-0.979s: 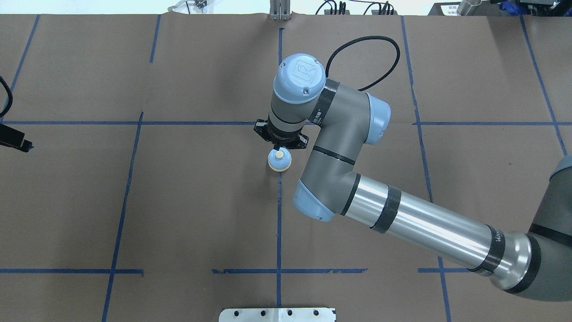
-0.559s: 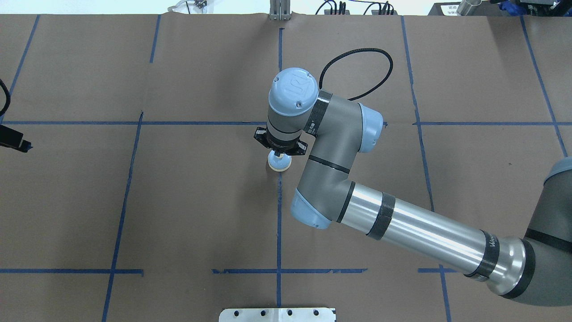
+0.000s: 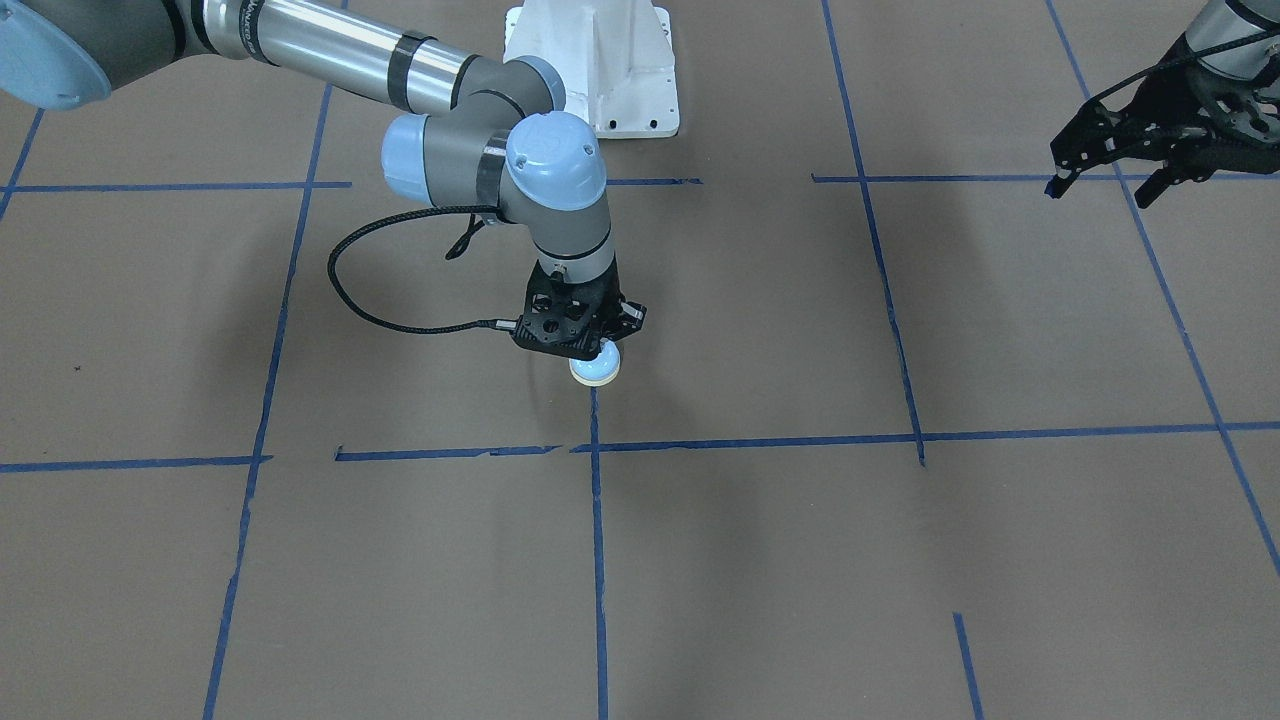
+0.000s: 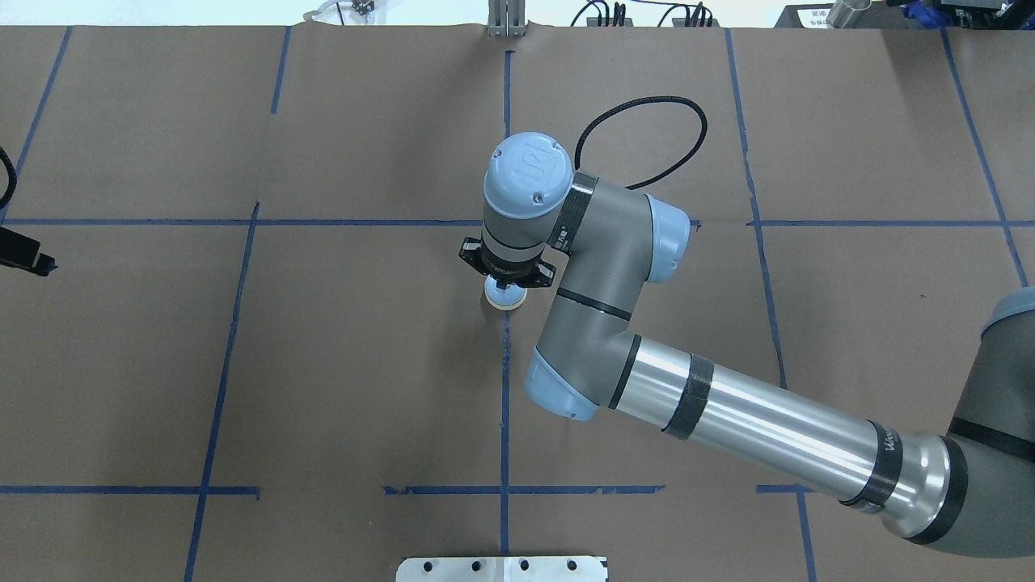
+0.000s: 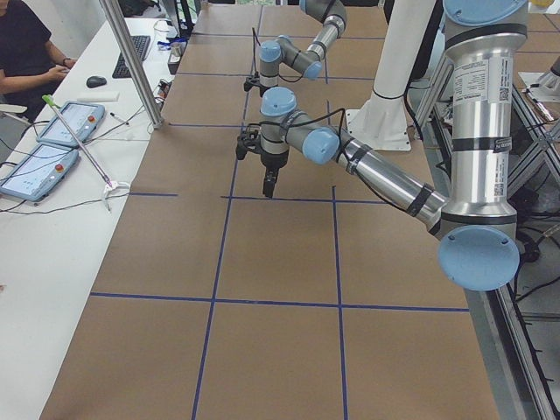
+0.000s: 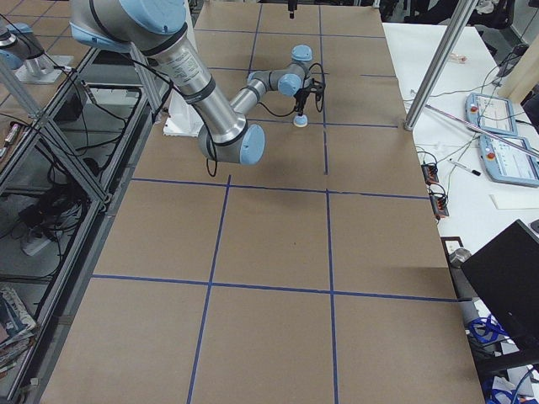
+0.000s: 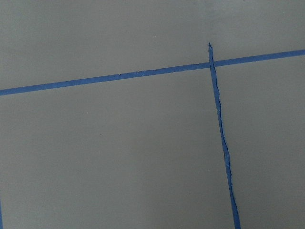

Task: Place and press bell with both arms
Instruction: 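Press down on the bell button with the right gripper, then lift the right gripper off the bell and retract it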

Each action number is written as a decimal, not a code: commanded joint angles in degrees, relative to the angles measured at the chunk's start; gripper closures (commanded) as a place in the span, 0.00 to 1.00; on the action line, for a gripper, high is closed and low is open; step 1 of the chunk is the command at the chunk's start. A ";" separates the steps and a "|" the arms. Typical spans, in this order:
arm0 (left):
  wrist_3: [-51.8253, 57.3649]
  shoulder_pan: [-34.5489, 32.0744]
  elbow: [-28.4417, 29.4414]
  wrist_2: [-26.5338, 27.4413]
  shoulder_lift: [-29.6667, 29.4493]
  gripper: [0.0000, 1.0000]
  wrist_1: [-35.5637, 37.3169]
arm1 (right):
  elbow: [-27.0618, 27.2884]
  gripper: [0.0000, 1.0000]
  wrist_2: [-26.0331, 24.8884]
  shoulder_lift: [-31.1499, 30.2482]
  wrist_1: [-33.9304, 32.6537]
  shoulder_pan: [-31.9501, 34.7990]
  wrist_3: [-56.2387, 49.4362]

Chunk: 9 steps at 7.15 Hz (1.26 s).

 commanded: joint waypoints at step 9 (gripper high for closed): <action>21.04 -10.05 2.06 -5.09 8.30 0.00 0.88 | 29.79 0.97 28.19 -43.66 -5.50 42.95 -55.03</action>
